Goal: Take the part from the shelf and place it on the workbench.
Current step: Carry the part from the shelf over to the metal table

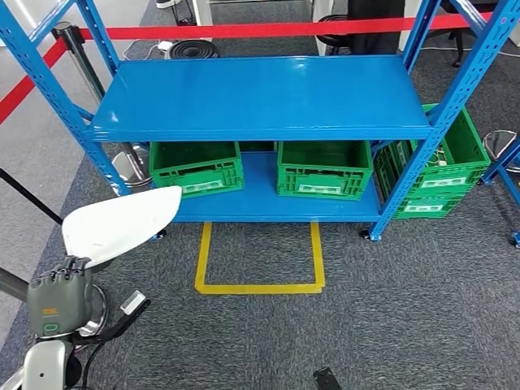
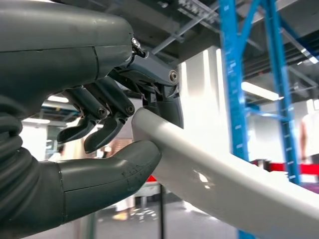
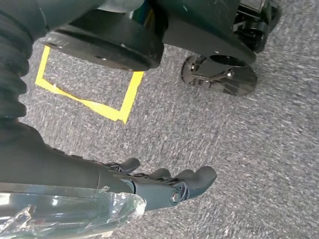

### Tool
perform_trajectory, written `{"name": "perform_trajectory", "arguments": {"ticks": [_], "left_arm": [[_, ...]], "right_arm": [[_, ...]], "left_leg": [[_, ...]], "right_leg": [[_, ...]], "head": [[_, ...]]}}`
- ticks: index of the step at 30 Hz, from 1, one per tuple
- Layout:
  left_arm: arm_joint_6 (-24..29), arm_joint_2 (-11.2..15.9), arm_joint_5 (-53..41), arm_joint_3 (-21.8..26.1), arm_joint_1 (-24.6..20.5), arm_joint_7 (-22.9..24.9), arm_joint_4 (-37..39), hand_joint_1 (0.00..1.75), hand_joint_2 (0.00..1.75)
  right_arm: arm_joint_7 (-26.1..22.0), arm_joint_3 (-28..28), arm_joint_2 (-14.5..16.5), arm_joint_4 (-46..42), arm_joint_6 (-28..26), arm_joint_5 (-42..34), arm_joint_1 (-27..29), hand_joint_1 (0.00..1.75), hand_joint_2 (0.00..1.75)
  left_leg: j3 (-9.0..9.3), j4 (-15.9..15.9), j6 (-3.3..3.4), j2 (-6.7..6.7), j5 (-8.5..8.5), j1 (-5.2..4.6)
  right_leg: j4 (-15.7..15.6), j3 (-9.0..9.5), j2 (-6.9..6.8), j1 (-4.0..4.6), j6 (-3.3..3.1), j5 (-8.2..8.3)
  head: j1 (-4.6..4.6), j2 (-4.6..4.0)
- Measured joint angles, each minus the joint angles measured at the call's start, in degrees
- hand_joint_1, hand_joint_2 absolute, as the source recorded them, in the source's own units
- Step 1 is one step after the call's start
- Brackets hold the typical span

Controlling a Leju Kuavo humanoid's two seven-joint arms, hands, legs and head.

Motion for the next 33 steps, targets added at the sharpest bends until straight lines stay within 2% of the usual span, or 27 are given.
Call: {"name": "perform_trajectory", "arguments": {"ticks": [2,3,4,6,7,8,9,11,12,13,14,15,16,17,18,19,20,22,23,24,26,27,28,29,30,32,33], "left_arm": [[0.0,0.0,0.0,2.8,1.8,-1.5,-1.3,1.75,1.75],[0.0,0.0,0.0,4.1,2.4,-2.4,-1.9,1.75,1.75],[0.0,-0.1,0.0,5.4,2.9,-3.4,-2.5,1.75,1.75],[0.0,-0.5,0.0,7.6,4.1,-5.7,-3.3,1.75,1.75],[0.0,-0.9,0.0,8.8,4.8,-7.3,-3.6,1.75,1.75],[0.0,-1.4,0.0,10.1,5.5,-9.0,-3.9,1.75,1.75],[0.0,-2.0,0.0,11.4,6.0,-10.6,-4.2,1.75,1.75],[0.0,-3.3,0.0,13.9,6.9,-13.4,-4.7,1.75,1.75],[0.0,-3.9,0.0,14.9,7.3,-14.4,-4.8,1.75,1.75],[0.0,-4.5,0.0,16.0,7.6,-15.4,-4.9,1.75,1.75],[0.0,-5.1,0.0,17.0,7.9,-16.3,-5.0,1.75,1.75],[0.0,-5.7,0.0,17.9,8.2,-17.1,-5.0,1.75,1.75],[0.0,-6.2,0.0,18.8,8.4,-17.7,-5.1,1.75,1.75],[0.0,-6.6,0.0,19.5,8.6,-18.3,-5.2,1.75,1.75],[0.0,-7.0,0.0,20.2,8.8,-18.7,-5.3,1.75,1.75],[0.0,-7.3,0.0,20.9,8.9,-19.1,-5.5,1.75,1.75],[0.0,-7.7,0.0,21.5,8.9,-19.5,-5.6,1.75,1.75],[0.0,-8.3,0.0,22.4,9.2,-20.2,-5.7,1.75,1.75],[0.0,-8.5,0.0,22.8,9.3,-20.5,-5.7,1.75,1.75],[0.0,-8.7,0.0,23.2,9.5,-20.9,-5.8,1.75,1.75],[0.0,-9.2,0.0,23.9,9.6,-21.4,-5.8,1.75,1.75],[0.0,-9.4,0.0,24.2,9.7,-21.6,-5.8,1.75,1.75],[0.0,-9.6,0.0,24.5,9.7,-21.7,-5.8,1.75,1.75],[0.0,-9.8,0.0,24.7,9.7,-21.8,-5.8,1.75,1.75],[0.0,-9.9,0.0,24.8,9.7,-22.0,-5.8,1.75,1.75],[0.0,-10.2,0.0,25.1,9.7,-22.3,-5.9,1.75,1.75],[0.0,-10.3,0.0,25.3,9.7,-22.4,-6.0,1.75,1.75]], "right_arm": [[0.3,0.4,0.5,0.0,-0.1,0.3,-0.3,0.0,1.75],[0.4,0.6,0.7,0.0,-0.1,0.5,-0.5,0.0,1.75],[0.5,0.8,0.9,0.0,-0.1,0.6,-0.6,0.0,1.75],[0.6,1.0,1.2,0.0,-0.2,0.8,-0.6,0.0,1.75],[0.7,1.1,1.2,0.0,-0.3,0.9,-0.6,0.0,1.75],[0.8,1.2,1.3,0.0,-0.3,0.9,-0.5,0.0,1.75],[0.9,1.2,1.3,0.0,-0.4,0.9,-0.5,0.0,1.75],[1.0,1.2,1.3,0.0,-0.5,0.9,-0.6,0.0,1.75],[1.0,1.2,1.3,0.0,-0.5,0.9,-0.7,0.0,1.75],[1.1,1.2,1.3,0.0,-0.6,0.9,-0.8,0.0,1.75],[1.2,1.2,1.3,0.0,-0.6,0.9,-0.8,0.0,1.75],[1.3,1.3,1.3,0.0,-0.6,0.9,-0.8,0.0,1.75],[1.3,1.3,1.3,0.0,-0.7,0.9,-0.9,0.0,1.75],[1.4,1.3,1.3,0.0,-0.8,0.9,-1.0,0.0,1.75],[1.5,1.3,1.4,0.0,-0.9,0.9,-1.2,0.0,1.75],[1.6,1.3,1.5,0.0,-1.0,0.9,-1.3,0.0,1.75],[1.7,1.3,1.5,0.0,-1.1,0.9,-1.4,0.0,1.75],[1.8,1.4,1.6,0.0,-1.2,0.9,-1.4,0.0,1.75],[1.8,1.5,1.7,0.0,-1.2,1.0,-1.4,0.0,1.75],[1.9,1.6,1.7,0.0,-1.3,1.0,-1.4,0.0,1.75],[1.9,1.6,1.7,0.0,-1.3,1.1,-1.4,0.0,1.75],[1.9,1.7,1.7,0.0,-1.3,1.2,-1.4,0.0,1.75],[2.0,1.7,1.7,0.0,-1.3,1.2,-1.4,0.0,1.75],[2.1,1.7,1.7,0.0,-1.3,1.2,-1.4,0.0,1.75],[2.1,1.7,1.7,0.0,-1.4,1.2,-1.4,0.0,1.75],[2.2,1.7,1.7,0.0,-1.4,1.2,-1.5,0.0,1.75],[2.2,1.7,1.7,0.0,-1.4,1.2,-1.5,0.0,1.75]], "left_leg": [[6.14,-8.2,0.79,0.01,1.52,-0.32],[8.56,-11.9,1.07,0.02,1.32,-0.47],[10.03,-14.4,1.27,0.01,0.93,-0.63],[10.11,-15.6,1.57,0.02,1.02,-0.79],[9.81,-15.8,1.85,0.08,1.46,-0.74],[9.47,-15.9,2.22,0.14,1.95,-0.62],[9.03,-16.0,2.51,0.2,2.49,-0.47],[7.87,-16.0,2.85,0.25,3.57,-0.35],[7.19,-16.0,2.83,0.25,4.12,-0.35],[6.47,-15.9,2.8,0.25,4.69,-0.35],[5.71,-15.9,2.72,0.25,5.25,-0.35],[4.98,-15.8,2.59,0.22,5.81,-0.34],[4.32,-15.7,2.42,0.18,6.37,-0.33],[3.69,-15.6,2.17,0.13,6.86,-0.38],[3.21,-15.4,1.9,0.09,7.37,-0.44],[2.88,-15.3,1.63,0.07,7.89,-0.48],[2.62,-15.2,1.34,0.06,8.39,-0.48],[2.12,-15.0,0.69,0.03,8.74,-0.32],[1.64,-14.3,0.33,0.02,7.6,-0.24],[0.9,-12.6,0.01,0.01,5.33,-0.2],[-1.06,-5.7,-0.46,0.02,-0.83,-0.16],[-1.9,-1.8,-0.59,0.02,-3.0,-0.16],[-2.18,1.2,-0.64,0.02,-3.72,-0.15],[-1.65,2.4,-0.62,0.02,-3.11,-0.15],[-0.16,1.7,-0.53,0.02,-1.63,-0.15],[5.49,-4.6,-0.24,0.02,0.63,-0.17],[8.88,-9.1,0.02,0.0,0.44,-0.21]], "right_leg": [[0.1,-0.83,-0.05,0.26,0.19,0.83],[0.2,-1.13,-0.12,0.37,0.36,1.32],[0.2,-1.4,-0.21,0.42,0.6,1.82],[0.0,-1.72,-0.31,0.36,1.22,2.8],[0.2,-2.01,-0.27,0.29,1.58,2.52],[1.3,-2.5,-0.21,0.24,1.95,1.2],[3.5,-3.28,-0.15,0.19,2.28,-1.01],[10.8,-5.3,-0.12,0.01,2.83,-6.64],[14.4,-5.94,-0.12,-0.03,3.01,-8.34],[16.6,-5.91,-0.12,-0.05,3.12,-8.77],[16.8,-4.93,-0.12,-0.07,3.17,-7.98],[14.9,-2.87,-0.12,-0.09,3.16,-6.41],[11.5,-0.03,-0.11,-0.15,3.14,-4.96],[7.0,3.34,-0.07,-0.17,3.09,-4.44],[2.9,6.13,0.05,-0.16,2.89,-4.59],[0.3,7.69,0.18,-0.1,2.67,-5.08],[-1.1,8.27,0.32,0.03,2.34,-5.54],[-1.0,7.12,0.32,0.07,1.33,-4.95],[-0.9,6.67,0.25,0.03,0.75,-4.46],[-0.9,6.1,0.16,-0.05,0.21,-3.79],[-0.9,4.63,0.08,-0.05,-0.32,-2.35],[-0.8,3.7,0.05,-0.02,-0.37,-1.62],[-0.7,2.73,0.01,0.0,-0.35,-0.93],[-0.5,1.76,-0.03,0.03,-0.3,-0.28],[-0.4,0.79,-0.05,0.05,-0.23,0.37],[-0.1,-0.81,0.0,0.13,0.06,1.59],[0.0,-1.41,0.04,0.22,0.29,2.14]], "head": [[0.01,0.0],[0.05,0.0],[0.06,0.0],[0.07,0.0],[0.04,0.0],[0.14,0.0],[0.24,0.0],[0.44,0.0],[0.44,0.0],[0.43,0.0],[0.44,0.0],[0.44,0.0],[0.44,0.0],[0.46,0.0],[0.43,0.0],[0.44,-0.01],[0.44,-0.01],[0.48,-0.01],[0.41,0.0],[0.34,0.0],[0.17,0.0],[0.14,0.0],[0.15,0.0],[0.15,0.0],[0.15,0.0],[0.15,0.0],[0.17,0.0]]}}
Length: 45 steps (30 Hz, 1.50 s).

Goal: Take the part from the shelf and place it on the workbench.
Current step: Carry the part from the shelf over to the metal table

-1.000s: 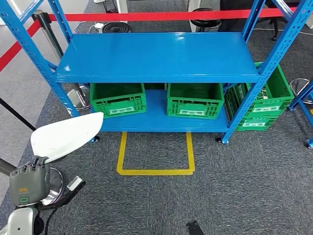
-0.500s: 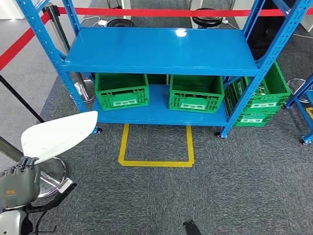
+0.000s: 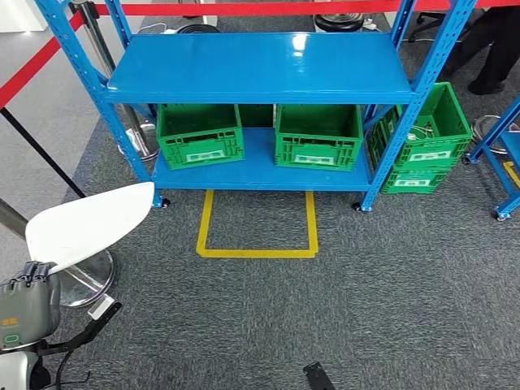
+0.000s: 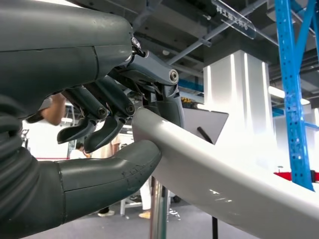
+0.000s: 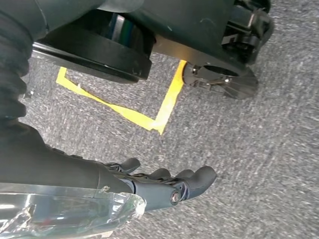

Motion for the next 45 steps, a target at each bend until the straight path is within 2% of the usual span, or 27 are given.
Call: {"name": "perform_trajectory", "arguments": {"ticks": [2,4,5,6,7,9,10,11,12,13,14,16,17,18,20,21,24,25,26,27,28,30,32,33,37,42,45], "left_arm": [[0.0,-0.3,0.0,0.3,-0.1,-0.4,-0.2,1.75,1.75],[0.0,-0.6,0.0,0.6,-0.1,-0.8,-0.3,1.75,1.75],[0.0,-0.7,0.0,0.7,0.0,-0.9,-0.3,1.75,1.75],[0.0,-0.9,0.0,0.8,0.0,-1.1,-0.3,1.75,1.75],[0.0,-1.1,0.0,0.9,0.0,-1.2,-0.3,1.75,1.75],[0.0,-1.4,0.0,1.1,0.0,-1.6,-0.3,1.75,1.75],[0.0,-1.5,0.0,1.2,0.1,-1.7,-0.3,1.75,1.75],[0.0,-1.6,0.0,1.3,0.1,-1.9,-0.3,1.75,1.75],[0.0,-1.7,0.0,1.4,0.1,-2.2,-0.3,1.75,1.75],[0.0,-1.8,0.0,1.5,0.1,-2.4,-0.3,1.75,1.75],[0.0,-1.9,0.0,1.7,0.1,-2.6,-0.3,1.75,1.75],[0.0,-2.1,0.0,2.1,0.2,-2.8,-0.3,1.75,1.75],[0.0,-2.1,0.0,2.2,0.2,-2.8,-0.4,1.75,1.75],[0.0,-2.2,0.0,2.3,0.2,-2.8,-0.4,1.75,1.75],[0.0,-2.3,0.0,2.4,0.4,-2.8,-0.4,1.75,1.75],[0.0,-2.4,0.0,2.4,0.5,-2.9,-0.4,1.75,1.75],[0.0,-2.5,0.0,2.5,0.7,-3.2,-0.4,1.75,1.75],[0.0,-2.5,0.0,2.5,0.8,-3.3,-0.4,1.75,1.75],[0.0,-2.6,0.0,2.5,0.8,-3.5,-0.4,1.75,1.75],[0.0,-2.7,0.0,2.6,0.9,-3.6,-0.4,1.75,1.75],[0.0,-2.8,0.0,2.6,0.9,-3.7,-0.4,1.75,1.75],[0.0,-2.9,0.0,2.7,0.8,-3.8,-0.4,1.75,1.75],[0.0,-3.1,0.0,2.8,0.8,-3.9,-0.4,1.75,1.75],[0.0,-3.1,0.0,2.9,0.8,-3.9,-0.4,1.75,1.75],[0.0,-3.4,0.0,3.1,0.8,-4.2,-0.4,1.75,1.75],[0.0,-3.5,0.0,3.6,0.8,-4.6,-0.4,1.75,1.75],[0.0,-3.7,0.0,3.8,0.9,-4.7,-0.4,1.75,1.75]], "right_arm": [[0.0,0.0,0.0,0.0,-0.1,0.0,0.0,0.0,1.75],[0.0,0.0,0.0,0.0,-0.1,0.0,0.1,0.0,1.75],[0.0,0.0,0.0,0.0,-0.1,0.0,0.3,0.0,1.75],[0.0,0.0,0.0,0.0,-0.1,0.0,0.4,0.0,1.75],[0.0,0.0,0.0,0.0,-0.2,0.0,0.5,0.0,1.75],[0.1,0.0,0.0,0.0,-0.2,0.0,0.5,0.0,1.75],[0.1,0.0,0.0,0.0,-0.3,0.0,0.4,0.0,1.75],[0.1,0.0,0.0,0.0,-0.3,0.0,0.4,0.0,1.75],[0.1,0.0,0.0,0.0,-0.3,0.0,0.4,0.0,1.75],[0.1,0.0,0.0,0.0,-0.3,0.0,0.4,0.0,1.75],[0.1,0.0,0.0,0.0,-0.3,0.0,0.3,0.0,1.75],[0.1,0.0,0.0,0.0,-0.3,0.1,0.1,0.0,1.75],[0.1,0.0,0.0,0.0,-0.4,0.1,0.0,0.0,1.75],[0.1,0.0,0.0,0.0,-0.4,0.1,0.0,0.0,1.75],[0.1,0.0,0.0,0.0,-0.6,0.1,0.2,0.0,1.75],[0.1,0.0,0.0,0.0,-0.6,0.1,0.3,0.0,1.75],[0.1,0.0,0.1,0.0,-0.7,0.1,0.4,0.0,1.75],[0.1,0.0,0.1,0.0,-0.7,0.1,0.4,0.0,1.75],[0.0,0.0,0.1,0.0,-0.7,0.1,0.5,0.0,1.75],[0.0,0.0,0.1,0.0,-0.7,0.0,0.6,0.0,1.75],[0.0,0.0,0.1,0.0,-0.7,0.0,0.6,0.0,1.75],[-0.1,0.0,0.1,0.0,-0.7,-0.1,0.6,0.0,1.75],[-0.1,0.0,0.1,0.0,-0.8,-0.2,0.6,0.0,1.75],[0.0,0.0,0.1,0.0,-0.9,-0.2,0.5,0.0,1.75],[0.2,0.0,0.1,0.0,-1.2,-0.2,0.6,0.0,1.75],[0.9,0.0,0.1,0.0,-2.2,0.3,0.6,0.0,1.75],[1.3,0.0,0.1,0.0,-2.6,0.9,0.6,0.0,1.75]], "left_leg": [[3.79,-5.9,0.6,-0.02,-1.08,-0.2],[3.26,-6.8,1.4,0.07,-0.59,-0.33],[2.71,-6.8,1.83,0.14,0.0,-0.31],[2.05,-6.9,2.27,0.21,0.66,-0.23],[1.29,-6.9,2.59,0.28,1.36,-0.14],[-0.48,-6.9,2.89,0.27,2.83,-0.15],[-1.45,-6.8,2.87,0.27,3.59,-0.16],[-2.44,-6.8,2.8,0.27,4.33,-0.16],[-3.39,-6.7,2.69,0.27,5.01,-0.16],[-4.27,-6.7,2.53,0.26,5.65,-0.16],[-4.98,-6.6,2.31,0.25,6.26,-0.18],[-5.91,-6.3,1.75,0.24,7.35,-0.28],[-6.1,-6.2,1.46,0.24,7.86,-0.27],[-6.24,-6.1,1.16,0.24,8.32,-0.22],[-6.63,-5.8,0.49,0.22,8.29,-0.01],[-7.15,-4.6,0.15,0.19,6.99,0.05],[-10.67,5.4,-0.62,0.16,-0.49,0.14],[-11.67,8.8,-0.75,0.16,-1.92,0.16],[-11.85,10.7,-0.8,0.16,-2.1,0.18],[-10.93,10.3,-0.78,0.16,-1.25,0.21],[-8.86,7.8,-0.68,0.16,0.24,0.23],[-3.29,-0.4,-0.35,0.14,2.46,0.22],[-0.44,-5.3,0.07,0.1,2.71,0.13],[-0.34,-5.9,0.24,0.07,2.58,0.1],[-0.88,-6.2,0.57,0.05,2.75,-0.05],[-1.66,-6.1,1.45,0.06,3.37,-0.41],[-2.29,-6.0,1.7,0.07,3.78,-0.55]], "right_leg": [[0.0,-0.74,0.04,0.1,0.57,1.3],[-0.2,-1.25,0.06,-0.05,1.22,2.4],[0.2,-1.63,0.06,-0.13,1.56,1.76],[1.5,-2.25,0.07,-0.19,1.89,-0.07],[4.1,-3.05,0.06,-0.25,2.18,-2.97],[11.7,-4.65,0.02,-0.31,2.59,-8.89],[15.1,-4.91,0.02,-0.32,2.7,-10.04],[16.9,-4.49,0.03,-0.32,2.73,-9.68],[16.9,-3.16,0.03,-0.32,2.7,-8.16],[14.7,-0.78,0.03,-0.32,2.59,-6.39],[10.8,2.47,0.04,-0.3,2.42,-5.61],[1.9,8.82,0.09,-0.17,1.97,-6.78],[-0.7,10.37,0.09,-0.03,1.73,-7.81],[-1.9,10.78,0.09,0.12,1.42,-8.21],[-1.7,9.92,-0.09,0.11,0.51,-7.64],[-1.7,9.53,-0.19,0.03,-0.01,-7.21],[-1.7,8.12,-0.38,-0.04,-0.77,-5.66],[-1.6,7.59,-0.4,-0.02,-0.76,-5.14],[-1.5,7.1,-0.4,-0.01,-0.71,-4.69],[-1.4,6.53,-0.4,-0.01,-0.62,-4.31],[-1.3,6.1,-0.39,-0.01,-0.5,-4.04],[-1.0,5.49,-0.38,0.07,-0.19,-3.74],[-0.7,5.0,-0.38,0.27,0.3,-3.45],[-0.5,4.72,-0.4,0.4,0.4,-3.4],[-0.6,3.72,-0.48,0.48,-1.43,-3.37],[-1.2,3.59,-0.44,0.07,0.81,-1.89],[-1.2,3.29,-0.43,-0.08,1.51,-1.4]], "head": [[0.03,0.0],[0.01,0.0],[-0.07,0.0],[0.0,0.0],[0.04,0.0],[0.19,0.0],[0.19,0.0],[0.18,0.0],[0.19,0.0],[0.19,0.0],[0.19,0.0],[0.12,0.0],[0.1,0.0],[0.08,0.0],[0.07,-0.01],[-0.09,-0.02],[-0.46,-0.02],[-0.45,-0.01],[-0.46,-0.01],[-0.45,-0.01],[-0.46,-0.01],[-0.46,-0.01],[-0.42,-0.02],[-0.37,-0.02],[-0.31,-0.01],[-0.33,-0.02],[-0.34,-0.02]]}}
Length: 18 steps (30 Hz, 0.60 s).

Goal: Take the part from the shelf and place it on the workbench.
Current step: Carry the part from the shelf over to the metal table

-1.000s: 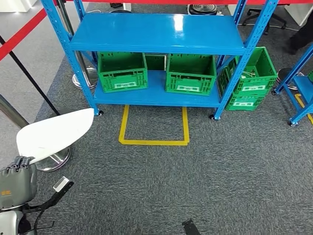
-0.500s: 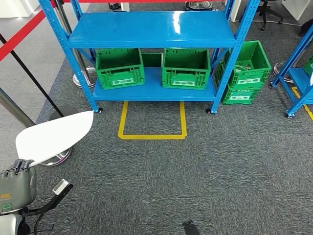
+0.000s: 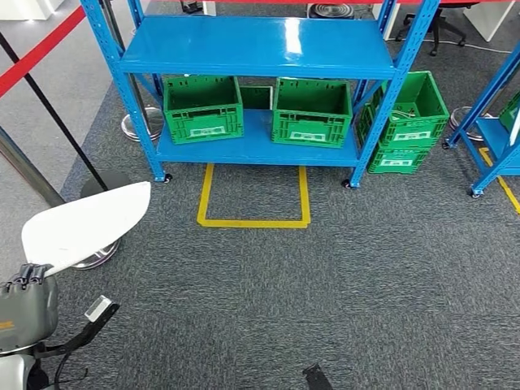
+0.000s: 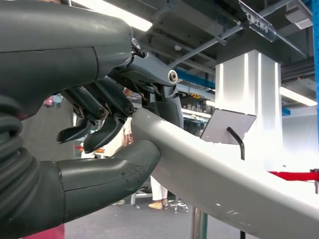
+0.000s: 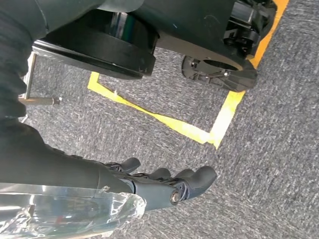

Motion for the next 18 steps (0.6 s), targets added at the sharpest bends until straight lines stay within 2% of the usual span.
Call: {"name": "perform_trajectory", "arguments": {"ticks": [3,4,5,6,9,10,11,12,14,15,16,17,18], "left_arm": [[0.0,-0.1,0.0,0.1,0.0,0.0,0.0,1.75,1.75],[0.0,-0.1,0.0,0.1,0.0,0.0,0.0,1.75,1.75],[0.0,-0.1,0.0,0.1,0.0,0.0,0.0,1.75,1.75],[0.0,-0.1,0.0,0.1,0.0,0.0,-0.1,1.75,1.75],[0.0,-0.2,0.0,0.1,0.0,0.0,-0.1,1.75,1.75],[0.0,-0.2,0.0,0.1,0.0,0.0,-0.1,1.75,1.75],[0.0,-0.2,0.0,0.1,0.1,0.0,-0.1,1.75,1.75],[0.0,-0.3,0.0,0.1,0.0,0.0,-0.1,1.75,1.75],[0.0,-0.3,0.0,0.1,0.0,0.0,-0.1,1.75,1.75],[0.0,-0.3,0.0,0.1,0.0,0.0,-0.1,1.75,1.75],[0.0,-0.3,0.0,0.1,0.0,0.0,-0.1,1.75,1.75],[0.0,-0.3,0.0,0.2,0.0,0.0,-0.1,1.75,1.75],[0.0,-0.3,0.0,0.2,0.0,0.0,-0.1,1.75,1.75]], "right_arm": [[0.5,0.0,0.1,0.0,-0.4,0.6,0.0,0.0,1.75],[0.5,0.0,0.1,0.0,-0.4,0.8,0.0,0.0,1.75],[0.6,0.0,0.1,0.0,-0.5,1.0,0.0,0.0,1.75],[0.7,0.0,0.1,0.0,-0.5,1.2,0.0,0.0,1.75],[0.9,0.0,0.1,0.0,-0.6,1.6,0.0,0.0,1.75],[0.9,0.0,0.1,0.0,-0.7,1.7,-0.1,0.0,1.75],[1.0,0.0,0.1,0.0,-0.7,1.7,-0.1,0.0,1.75],[1.1,0.0,0.1,0.0,-0.7,1.8,-0.1,0.0,1.75],[1.2,0.0,0.1,0.0,-0.7,1.8,0.0,0.0,1.75],[1.2,0.0,0.2,0.0,-0.7,1.8,-0.1,0.0,1.75],[1.2,0.0,0.2,0.0,-0.7,1.8,-0.1,0.0,1.75],[1.2,0.0,0.2,0.0,-0.7,1.8,-0.1,0.0,1.75],[1.2,0.0,0.2,0.0,-0.7,1.8,-0.1,0.0,1.75]], "left_leg": [[-0.26,0.0,0.72,-0.02,0.29,-0.15],[-0.16,-0.4,1.03,-0.03,0.6,-0.05],[-0.05,-0.9,1.3,-0.05,0.95,0.17],[0.01,-1.3,1.44,-0.09,1.26,0.38],[-0.44,-1.4,1.28,-0.56,1.67,0.64],[-0.62,-1.4,1.06,-0.89,1.81,0.77],[-0.82,-1.3,0.76,-1.32,1.94,0.97],[-1.02,-1.1,0.38,-1.86,2.02,1.27],[-1.63,-0.3,-0.68,-3.08,2.0,1.82],[-2.02,0.2,-1.21,-3.64,1.98,1.96],[-2.41,0.6,-1.65,-4.07,2.08,2.02],[-2.75,0.7,-2.02,-4.47,2.3,2.03],[-2.99,0.8,-2.28,-4.84,2.56,2.11]], "right_leg": [[-0.4,-0.08,-0.04,-0.22,0.79,0.47],[-0.3,-0.24,-0.03,-0.26,1.08,0.39],[0.6,-0.73,0.0,-0.23,1.25,-0.42],[2.7,-1.7,0.03,-0.25,1.38,-1.96],[14.2,-6.35,0.05,-0.7,1.82,-8.25],[16.5,-7.04,0.05,-0.88,2.0,-9.04],[16.4,-6.56,0.07,-1.06,2.2,-8.7],[13.9,-4.84,0.22,-1.3,2.44,-7.38],[6.0,-0.06,1.8,-1.83,3.06,-4.85],[3.3,1.62,2.56,-1.99,2.99,-4.3],[2.0,2.33,3.1,-2.0,2.69,-4.32],[2.2,2.28,3.13,-1.82,2.12,-4.53],[2.5,2.11,2.55,-1.79,1.44,-4.34]], "head": [[-0.04,0.01],[-0.04,0.01],[0.01,0.01],[0.09,0.01],[0.19,0.01],[0.17,0.01],[0.17,0.01],[0.17,0.01],[0.25,0.01],[0.28,0.01],[0.29,0.01],[0.31,0.01],[0.26,0.01]]}}
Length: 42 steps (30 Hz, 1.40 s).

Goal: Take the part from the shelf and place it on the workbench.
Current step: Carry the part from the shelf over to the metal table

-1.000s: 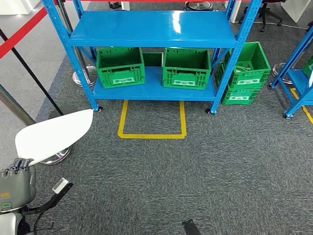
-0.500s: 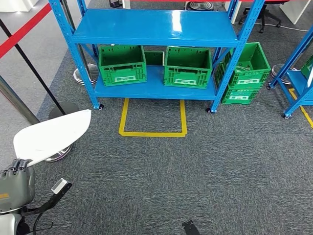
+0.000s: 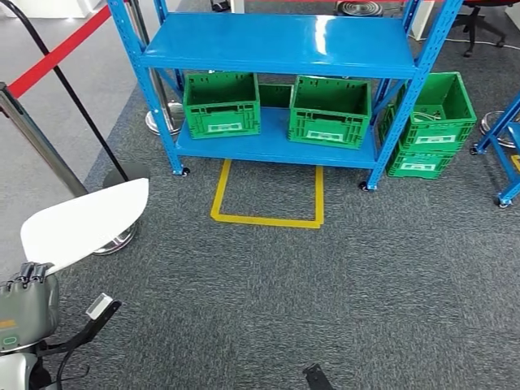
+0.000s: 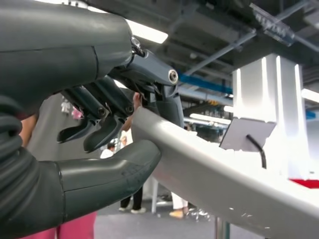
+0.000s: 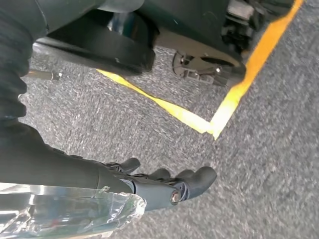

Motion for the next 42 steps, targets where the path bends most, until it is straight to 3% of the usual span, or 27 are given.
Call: {"name": "perform_trajectory", "arguments": {"ticks": [2,3,5,6,7,8,10,12,13,14,16,18,21,22,23,24,25,27,29,31,33,35,37,38,39,40,42], "left_arm": [[0.0,0.0,0.0,0.0,0.1,0.0,0.0,1.75,1.75],[0.0,0.1,0.0,0.0,0.1,0.1,0.0,1.75,1.75],[0.0,0.1,0.0,0.0,-0.1,0.1,0.0,1.75,1.75],[0.0,0.1,0.1,0.0,-0.1,0.1,0.0,1.75,1.75],[0.0,0.1,0.1,0.0,-0.1,0.1,0.0,1.75,1.75],[0.0,0.1,0.1,0.0,0.0,0.1,0.0,1.75,1.75],[0.0,0.1,0.1,0.0,0.0,0.1,0.0,1.75,1.75],[0.0,0.1,0.1,0.0,-0.2,0.1,0.0,1.75,1.75],[0.0,0.1,0.1,0.0,-0.2,0.1,0.0,1.75,1.75],[0.0,0.1,0.1,0.1,-0.2,0.1,0.0,1.75,1.75],[0.0,0.1,0.1,0.1,0.0,0.1,0.0,1.75,1.75],[0.0,0.1,0.1,0.2,0.0,0.1,0.0,1.75,1.75],[0.0,0.0,0.0,0.2,-0.1,0.1,0.0,1.75,1.75],[0.0,0.0,0.0,0.2,0.0,0.1,0.0,1.75,1.75],[0.0,0.0,0.0,0.2,0.0,0.1,0.0,1.75,1.75],[0.0,0.0,0.0,0.2,0.0,0.1,0.0,1.75,1.75],[0.0,0.0,0.0,0.2,0.0,0.1,0.0,1.75,1.75],[0.0,-0.1,0.0,0.2,-0.1,0.1,0.0,1.75,1.75],[0.0,-0.1,0.0,0.3,-0.2,0.1,0.0,1.75,1.75],[0.0,-0.2,0.0,0.4,0.0,0.1,0.0,1.75,1.75],[0.0,-0.2,0.0,0.6,0.2,0.0,0.0,1.75,1.75],[0.0,-0.2,0.0,0.8,0.0,0.0,0.0,1.75,1.75],[0.0,-0.3,0.0,0.9,-0.1,0.0,0.0,1.75,1.75],[0.0,-0.3,0.0,0.9,0.0,0.0,0.0,1.75,1.75],[0.0,-0.3,0.0,0.9,0.1,0.0,0.0,1.75,1.75],[0.0,-0.3,0.0,1.0,0.1,0.0,0.0,1.75,1.75],[0.0,-0.3,0.1,1.1,0.0,0.0,0.0,1.75,1.75]], "right_arm": [[0.0,0.0,0.0,0.0,0.1,0.0,0.0,0.0,1.75],[0.0,0.0,0.0,0.0,0.1,0.0,0.0,0.0,1.75],[-0.1,0.0,0.0,0.0,0.1,0.0,0.1,0.0,1.75],[-0.1,0.0,0.0,0.0,0.1,-0.1,0.2,0.0,1.75],[-0.1,0.0,0.0,0.0,0.1,-0.1,0.3,0.0,1.75],[-0.1,0.0,0.0,0.0,0.1,-0.1,0.3,0.0,1.75],[-0.1,0.0,0.0,0.0,0.1,-0.1,0.3,0.0,1.75],[-0.2,0.0,0.0,0.0,0.1,-0.1,0.3,0.0,1.75],[-0.2,0.0,0.0,0.0,0.1,-0.1,0.3,0.0,1.75],[-0.2,0.0,0.0,0.0,0.1,-0.1,0.3,0.0,1.75],[-0.2,0.0,0.0,0.0,0.1,-0.1,0.3,0.0,1.75],[-0.3,0.0,0.0,0.0,0.1,-0.1,0.3,0.0,1.75],[-0.3,0.0,0.0,0.0,0.1,-0.2,0.4,0.0,1.75],[-0.3,0.0,0.0,0.0,0.0,-0.2,0.4,0.0,1.75],[-0.3,0.0,0.0,0.0,0.0,-0.1,0.3,0.0,1.75],[-0.3,0.0,0.0,0.0,0.0,-0.1,0.3,0.0,1.75],[-0.2,0.0,0.0,0.0,0.0,0.0,0.3,0.0,1.75],[0.0,0.0,0.0,0.0,-0.1,0.2,0.4,0.0,1.75],[0.1,0.0,0.0,0.0,-0.2,0.3,0.5,0.0,1.75],[0.2,0.0,0.0,0.0,-0.3,0.4,0.5,0.0,1.75],[0.2,0.0,0.0,0.0,-0.5,0.4,0.4,0.0,1.75],[0.2,0.0,0.0,0.0,-0.5,0.4,0.4,0.0,1.75],[0.2,0.0,0.0,0.0,-0.5,0.4,0.5,0.0,1.75],[0.2,0.0,0.0,0.0,-0.5,0.4,0.6,0.0,1.75],[0.2,0.0,0.0,0.0,-0.5,0.4,0.5,0.0,1.75],[0.2,0.0,0.0,0.0,-0.5,0.3,0.5,0.0,1.75],[0.2,0.0,0.0,0.0,-0.5,0.3,0.4,0.0,1.75]], "left_leg": [[-0.67,0.7,-0.4,0.63,-0.39,0.06],[-1.55,2.5,-0.51,1.59,-1.6,-0.01],[-4.82,9.7,-0.56,3.64,-5.66,-0.21],[-6.66,13.8,-0.53,3.98,-7.53,-0.22],[-7.86,16.7,-0.44,4.09,-8.57,-0.23],[-8.02,17.7,-0.29,4.12,-8.55,-0.24],[-4.86,12.9,0.22,4.63,-5.87,-0.42],[-0.23,5.2,0.76,6.6,-3.43,-0.94],[1.12,2.7,0.93,7.38,-2.97,-1.2],[1.6,1.6,1.03,7.77,-2.99,-1.43],[1.37,1.2,1.4,6.99,-2.85,-1.51],[1.3,1.0,2.02,6.11,-2.53,-1.32],[1.11,0.9,2.62,4.8,-2.3,-1.24],[1.05,0.9,2.7,4.32,-2.27,-1.29],[1.02,0.9,2.73,3.79,-2.24,-1.32],[1.05,0.9,2.71,3.12,-2.21,-1.33],[1.09,0.9,2.66,2.39,-2.16,-1.32],[0.91,1.2,2.34,0.94,-2.06,-1.31],[0.25,1.4,1.71,-0.29,-1.73,-1.2],[-0.37,1.3,0.94,-1.49,-1.23,-0.92],[-1.21,2.3,0.32,-0.14,-1.88,-0.95],[-3.92,7.7,-0.16,2.83,-4.91,-1.07],[-7.62,15.2,-0.54,3.98,-8.02,-0.96],[-8.6,17.2,-0.64,4.1,-8.35,-0.9],[-8.47,17.0,-0.68,4.19,-7.61,-0.84],[-7.15,14.6,-0.69,4.45,-6.0,-0.8],[-2.88,7.1,-0.63,6.39,-2.69,-0.96]], "right_leg": [[0.4,-0.42,-1.0,0.08,-0.94,0.27],[0.4,-0.59,-1.54,0.1,-1.35,0.4],[0.4,-0.95,-2.67,0.36,-1.95,0.59],[0.4,-1.16,-3.29,0.53,-2.13,0.66],[0.4,-1.34,-3.92,0.68,-2.24,0.71],[0.4,-1.46,-4.51,0.81,-2.29,0.74],[0.4,-1.44,-5.55,0.97,-2.3,0.75],[0.5,-1.37,-6.36,1.22,-2.09,0.67],[0.5,-1.38,-6.71,1.36,-1.87,0.66],[0.5,-1.39,-7.11,1.49,-1.61,0.67],[0.4,-1.38,-7.73,1.46,-0.99,0.69],[2.1,-2.14,-6.27,1.28,-0.37,-0.66],[12.3,-6.71,-3.05,1.25,0.01,-5.83],[15.4,-8.19,-2.75,1.28,0.02,-6.82],[16.6,-8.83,-2.64,1.31,0.0,-6.74],[15.6,-8.32,-2.55,1.31,-0.08,-5.52],[12.5,-6.82,-2.16,1.25,-0.19,-3.54],[4.5,-3.04,0.72,0.86,-0.46,-0.32],[0.8,-1.19,2.97,0.64,-0.75,0.27],[0.5,-1.0,2.06,0.77,-1.25,0.27],[0.3,-0.92,0.57,0.71,-1.94,0.55],[0.1,-0.83,-1.1,0.67,-2.44,0.64],[0.1,-0.85,-2.87,0.75,-2.62,0.54],[0.1,-0.85,-3.71,0.76,-2.64,0.49],[0.1,-0.81,-4.51,0.75,-2.6,0.43],[0.1,-0.71,-5.26,0.74,-2.51,0.34],[0.1,-0.41,-6.58,0.9,-2.05,-0.02]], "head": [[-0.06,0.01],[-0.15,0.0],[-0.3,0.0],[-0.34,0.0],[-0.32,0.01],[-0.33,0.01],[-0.31,-0.01],[-0.35,-0.02],[-0.32,-0.02],[-0.33,-0.01],[-0.29,-0.01],[-0.18,-0.01],[0.02,0.0],[0.02,0.0],[0.02,0.0],[0.02,0.01],[0.02,0.01],[-0.01,0.0],[-0.04,0.0],[-0.04,0.0],[-0.27,-0.01],[-0.64,-0.01],[-0.78,-0.02],[-0.79,-0.01],[-0.79,-0.01],[-0.78,-0.01],[-0.86,-0.01]]}}
